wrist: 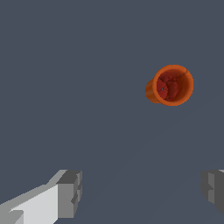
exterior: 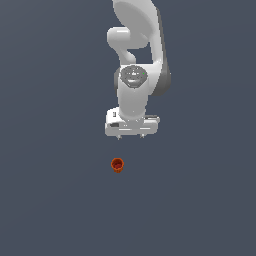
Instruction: Pick up the object and move it to a goal position.
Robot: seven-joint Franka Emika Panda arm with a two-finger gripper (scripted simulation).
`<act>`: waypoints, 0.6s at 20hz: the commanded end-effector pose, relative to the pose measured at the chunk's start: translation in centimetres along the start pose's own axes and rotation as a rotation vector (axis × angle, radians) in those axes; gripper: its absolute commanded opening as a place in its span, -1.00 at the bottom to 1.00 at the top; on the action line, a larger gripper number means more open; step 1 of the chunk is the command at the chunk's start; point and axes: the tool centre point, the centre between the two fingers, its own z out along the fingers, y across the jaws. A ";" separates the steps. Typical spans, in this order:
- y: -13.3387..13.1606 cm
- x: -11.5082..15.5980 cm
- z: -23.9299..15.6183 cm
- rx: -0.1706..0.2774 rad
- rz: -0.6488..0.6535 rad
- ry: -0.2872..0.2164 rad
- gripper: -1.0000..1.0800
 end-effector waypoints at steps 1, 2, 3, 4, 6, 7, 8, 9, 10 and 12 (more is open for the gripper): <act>0.1 0.0 0.1 0.000 -0.003 0.000 0.92; 0.1 0.1 0.1 0.000 -0.007 0.000 0.92; 0.2 0.2 0.2 0.000 -0.012 0.000 0.92; 0.2 0.3 0.2 -0.001 -0.018 0.001 0.92; 0.4 0.6 0.3 -0.001 -0.035 0.002 0.92; 0.5 0.7 0.4 -0.002 -0.045 0.003 0.92; 0.6 0.9 0.5 -0.002 -0.057 0.003 0.92; 0.7 1.1 0.6 -0.002 -0.069 0.004 0.92; 0.8 1.3 0.7 -0.003 -0.083 0.005 0.92; 1.1 1.8 1.0 -0.003 -0.113 0.008 0.92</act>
